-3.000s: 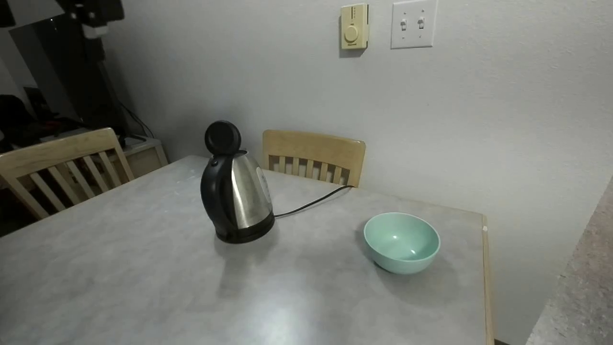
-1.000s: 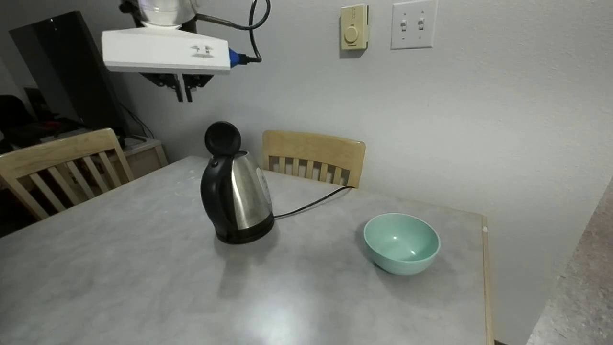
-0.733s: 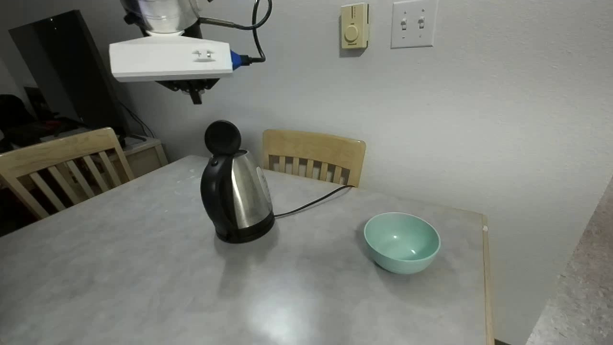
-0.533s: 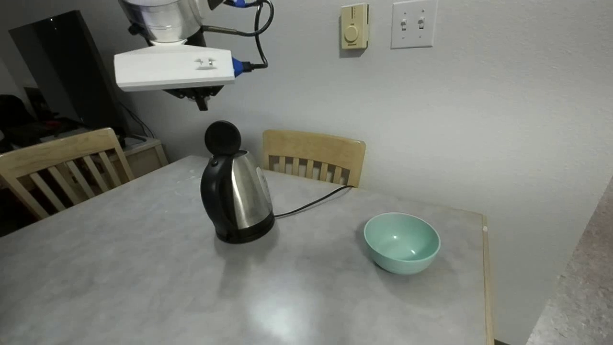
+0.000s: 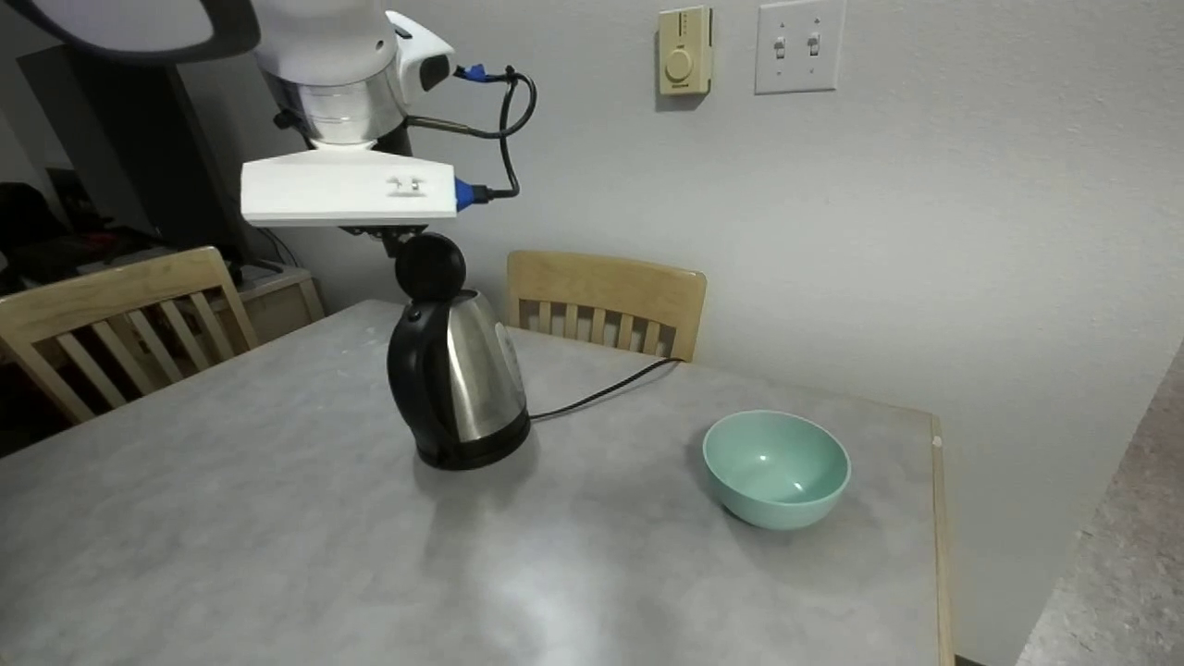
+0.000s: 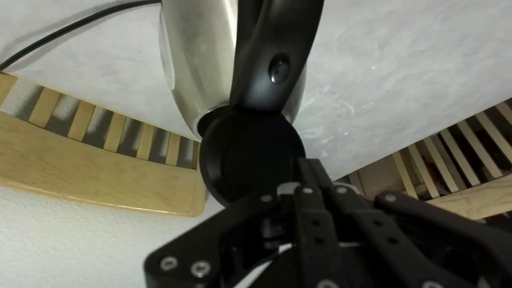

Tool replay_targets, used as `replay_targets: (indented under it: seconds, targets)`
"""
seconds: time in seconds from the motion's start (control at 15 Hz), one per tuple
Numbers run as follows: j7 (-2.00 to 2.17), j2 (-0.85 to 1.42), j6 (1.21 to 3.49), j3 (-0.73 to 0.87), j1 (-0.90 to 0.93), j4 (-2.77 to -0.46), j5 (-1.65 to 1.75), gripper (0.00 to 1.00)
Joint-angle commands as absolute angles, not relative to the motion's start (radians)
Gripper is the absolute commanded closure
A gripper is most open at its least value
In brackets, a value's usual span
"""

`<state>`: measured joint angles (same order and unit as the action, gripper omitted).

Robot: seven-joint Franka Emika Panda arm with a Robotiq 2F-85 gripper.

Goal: Close the lid of the electric kettle.

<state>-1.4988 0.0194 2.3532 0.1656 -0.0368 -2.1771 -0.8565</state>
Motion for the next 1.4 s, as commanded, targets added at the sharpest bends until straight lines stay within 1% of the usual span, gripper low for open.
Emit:
replay_targets:
  seconds: [0.0,0.8,1.0,1.33]
  targets:
    - [-1.495,0.02,2.351,0.138,-0.063,-2.176,-0.853,0.99]
    - [-1.516,0.009,2.358,0.136,-0.064,-2.183,-0.89,1.0]
    - [-1.528,0.041,2.354,0.131,-0.06,-2.163,-0.913,1.0]
    - [-1.587,0.144,2.436,0.089,-0.047,-2.109,-0.972,1.0]
